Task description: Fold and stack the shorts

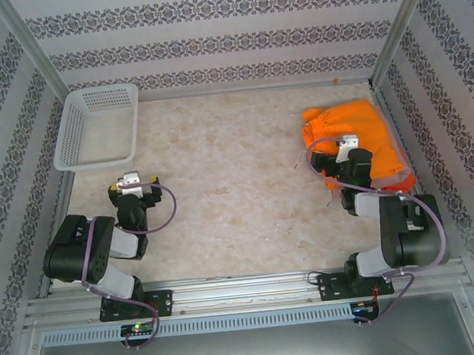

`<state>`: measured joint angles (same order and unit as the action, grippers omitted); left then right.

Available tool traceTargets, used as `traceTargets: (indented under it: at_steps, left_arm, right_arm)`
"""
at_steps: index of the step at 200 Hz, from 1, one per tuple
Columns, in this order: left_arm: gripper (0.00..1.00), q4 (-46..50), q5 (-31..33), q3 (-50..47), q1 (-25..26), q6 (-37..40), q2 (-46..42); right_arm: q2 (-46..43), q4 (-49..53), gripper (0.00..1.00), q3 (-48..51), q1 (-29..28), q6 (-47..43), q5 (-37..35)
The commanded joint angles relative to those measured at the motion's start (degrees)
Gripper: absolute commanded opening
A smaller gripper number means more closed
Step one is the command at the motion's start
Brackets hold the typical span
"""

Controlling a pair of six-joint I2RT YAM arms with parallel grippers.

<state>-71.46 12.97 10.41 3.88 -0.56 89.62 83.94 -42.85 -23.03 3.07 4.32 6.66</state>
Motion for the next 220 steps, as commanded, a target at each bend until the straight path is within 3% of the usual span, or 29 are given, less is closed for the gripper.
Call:
traceTargets:
  at_steps: [1,31,46,86,111,150,220]
  left_arm:
    - [1.0,-5.5,-3.8,2.2,-1.2,1.3,4.3]
    - [1.0,7.3,-4.2,7.4,-2.0,-0.1,2.1]
    - [1.0,18.2,-5.1,11.6,-2.3,-0.6,0.8]
    - [1.0,15.5,-4.4,10.8,-2.8,-1.0,1.4]
    - [1.0,14.7,-4.7,10.2,-2.6,-0.8,1.2]
    - [1.0,15.7,-13.0,10.7,-2.6,2.4,1.2]
    - [1.0,16.9,-12.1,11.3,-2.6,1.8,1.2]
  right_arm:
    - [3.0,-11.5,0.98,2.1,-2.7,-2.9,-2.9]
    - [2.1,-6.4,0.98,0.3,-2.3,-2.7,-2.4]
    - [2.6,-7.8,0.98,0.6,-2.2,-2.6,-2.5]
    - [2.4,-7.4,0.98,0.6,-2.6,-2.8,-3.3]
    - [2.2,-7.6,0.98,0.9,-4.4,-3.5,-8.5]
    - [2.3,-7.2,0.98,0.6,-4.1,-3.3,-7.9]
    - [2.3,-7.2,0.98,0.6,-4.1,-3.2,-7.8]
